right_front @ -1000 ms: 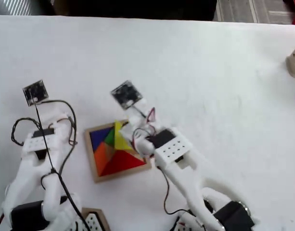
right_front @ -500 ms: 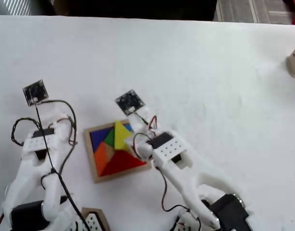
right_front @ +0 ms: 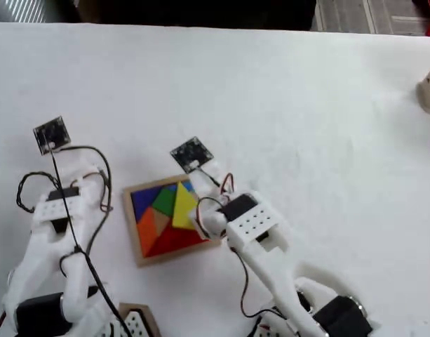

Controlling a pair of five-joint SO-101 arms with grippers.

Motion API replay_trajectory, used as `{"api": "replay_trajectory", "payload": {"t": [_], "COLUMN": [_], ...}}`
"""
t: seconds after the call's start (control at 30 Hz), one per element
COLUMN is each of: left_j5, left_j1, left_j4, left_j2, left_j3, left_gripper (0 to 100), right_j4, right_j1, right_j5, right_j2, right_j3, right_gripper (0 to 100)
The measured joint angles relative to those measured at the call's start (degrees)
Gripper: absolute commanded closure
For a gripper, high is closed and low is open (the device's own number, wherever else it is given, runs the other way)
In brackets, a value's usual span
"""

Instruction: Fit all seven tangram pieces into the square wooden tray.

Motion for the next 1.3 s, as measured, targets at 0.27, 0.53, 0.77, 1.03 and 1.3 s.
{"api": "replay_trajectory", "payload": {"t": [0.27, 0.53, 0.77, 1.03, 1.3], "left_j5": [0.0, 0.0, 0.0, 0.0, 0.0], "left_j1": [0.0, 0.0, 0.0, 0.0, 0.0], "left_j4": [0.0, 0.0, 0.0, 0.0, 0.0], "left_j2": [0.0, 0.0, 0.0, 0.0, 0.0], "left_j3": [0.0, 0.0, 0.0, 0.0, 0.0], "left_gripper": [98, 98, 98, 98, 98], "right_j4": [0.79, -8.26, -18.64, -20.13, -17.93], "right_j1": [0.0, -7.82, -10.46, -4.84, -1.76], "right_j5": [0.0, 0.0, 0.0, 0.0, 0.0], "right_j2": [-2.02, -0.7, 10.11, 12.92, 8.97], "right_j3": [0.0, 0.09, -0.88, -3.34, -3.25], "right_gripper": [98.1, 98.1, 98.1, 98.1, 98.1]}}
